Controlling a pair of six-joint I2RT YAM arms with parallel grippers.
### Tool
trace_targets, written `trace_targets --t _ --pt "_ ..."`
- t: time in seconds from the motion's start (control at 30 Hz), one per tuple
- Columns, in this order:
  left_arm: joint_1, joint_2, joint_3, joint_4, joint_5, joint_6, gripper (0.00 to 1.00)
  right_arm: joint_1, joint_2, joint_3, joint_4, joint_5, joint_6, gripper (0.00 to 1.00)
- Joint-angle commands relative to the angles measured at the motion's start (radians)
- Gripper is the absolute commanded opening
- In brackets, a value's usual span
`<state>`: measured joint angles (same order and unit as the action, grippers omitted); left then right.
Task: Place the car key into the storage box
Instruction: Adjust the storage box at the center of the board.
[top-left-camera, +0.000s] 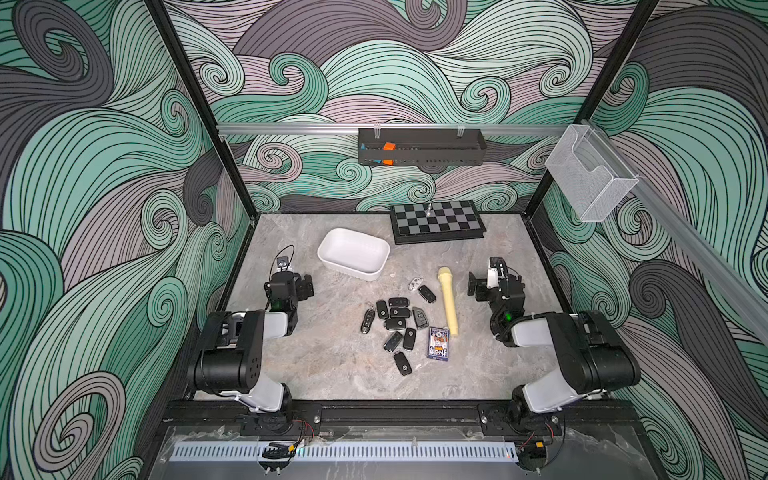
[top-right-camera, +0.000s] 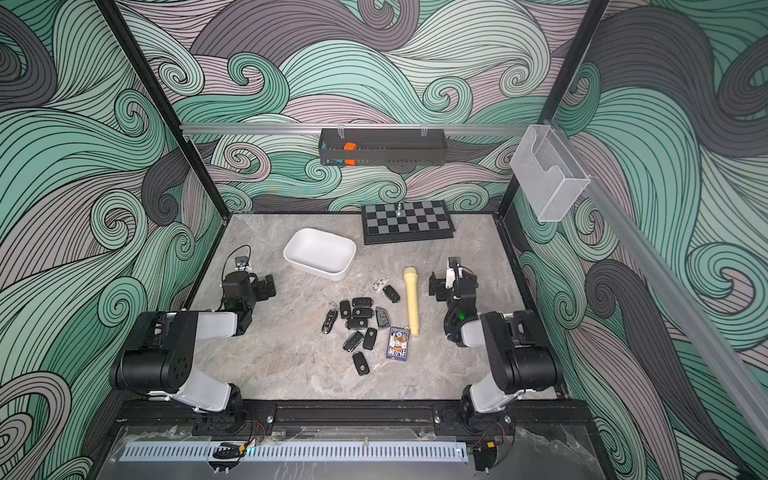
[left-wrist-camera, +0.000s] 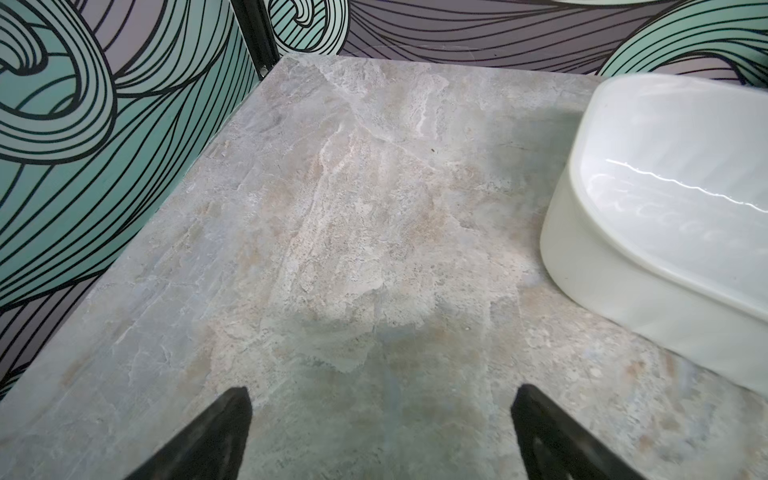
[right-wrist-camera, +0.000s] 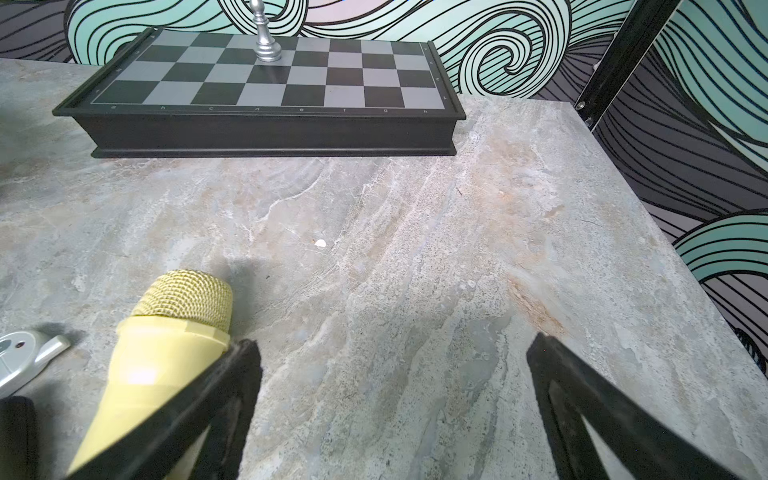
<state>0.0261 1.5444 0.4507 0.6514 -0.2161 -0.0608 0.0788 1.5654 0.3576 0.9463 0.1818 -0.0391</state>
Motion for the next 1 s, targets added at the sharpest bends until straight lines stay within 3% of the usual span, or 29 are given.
trace_targets --t 0.0,0.7,0.83,0.9,0.97 --pt "0.008 -0.021 0.022 0.011 0.009 -0.005 0.99 -0.007 -0.002 0.012 0.017 -0.008 0.000 0.99" --pt "0.008 -0.017 0.020 0.019 0.009 -0.002 0.99 -0.027 -0.008 0.022 -0.011 -0.053 0.010 0.99" --pt "0.008 -0.023 0.018 0.027 0.001 -0.001 0.99 -0.026 -0.049 0.027 -0.049 -0.005 0.027 0.99" --pt "0.008 -0.047 0.052 -0.031 -0.040 -0.003 0.99 -0.025 -0.101 0.021 -0.082 0.006 0.027 0.99" --pt "0.008 -0.082 0.143 -0.227 -0.075 -0.022 0.99 -0.023 -0.162 0.019 -0.128 0.036 0.035 0.99"
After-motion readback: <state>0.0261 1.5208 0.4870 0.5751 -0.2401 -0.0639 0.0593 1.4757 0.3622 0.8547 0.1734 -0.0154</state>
